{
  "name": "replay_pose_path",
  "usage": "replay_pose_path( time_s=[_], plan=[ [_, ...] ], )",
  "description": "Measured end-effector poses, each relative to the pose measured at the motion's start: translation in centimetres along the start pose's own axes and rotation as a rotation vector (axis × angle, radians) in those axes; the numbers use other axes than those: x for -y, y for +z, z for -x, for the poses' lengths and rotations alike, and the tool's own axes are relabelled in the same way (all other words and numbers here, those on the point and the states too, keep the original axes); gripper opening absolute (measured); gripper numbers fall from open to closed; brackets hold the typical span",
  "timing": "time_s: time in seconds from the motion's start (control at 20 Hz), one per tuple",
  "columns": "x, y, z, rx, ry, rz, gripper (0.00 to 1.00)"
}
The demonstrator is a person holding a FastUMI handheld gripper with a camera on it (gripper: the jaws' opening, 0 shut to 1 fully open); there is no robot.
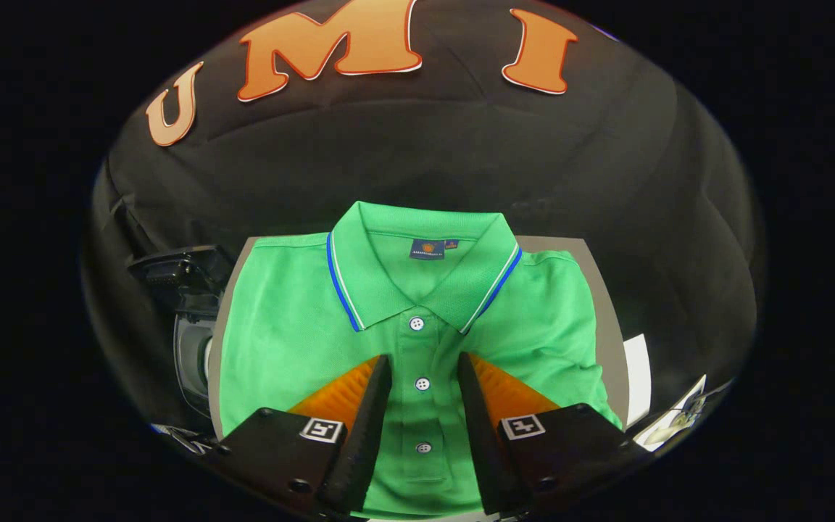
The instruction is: Put the clothes into the washing machine and then close the washing machine lid.
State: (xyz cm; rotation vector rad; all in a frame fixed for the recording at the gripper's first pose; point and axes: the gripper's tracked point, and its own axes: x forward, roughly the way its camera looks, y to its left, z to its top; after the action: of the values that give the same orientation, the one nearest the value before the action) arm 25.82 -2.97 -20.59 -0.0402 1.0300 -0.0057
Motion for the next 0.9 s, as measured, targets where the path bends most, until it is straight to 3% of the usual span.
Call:
replay_pose_path(
  time_s=[0.15, 0.3, 0.35, 0.45, 0.65, 0.7, 0.9],
  plan=[
    [-0.4, -0.2, 0.1, -0.011, -0.001, 0.002, 0.63],
    [-0.5, 0.2, 0.3, -0.023, -0.018, 0.042, 0.46],
    [-0.7, 0.3, 0.4, -0.029, -0.017, 0.033, 0.46],
    [-0.8, 0.3, 0.2, -0.049, -0.034, 0.036, 0.32],
    [-0.8, 0.4, 0.4, -0.076, -0.056, 0.041, 0.31],
    [-0.8, 0.4, 0.4, -0.073, -0.062, 0.044, 0.2],
    [-0.7, 0.8, 0.5, -0.015, -0.058, 0.017, 0.2]
  ],
)
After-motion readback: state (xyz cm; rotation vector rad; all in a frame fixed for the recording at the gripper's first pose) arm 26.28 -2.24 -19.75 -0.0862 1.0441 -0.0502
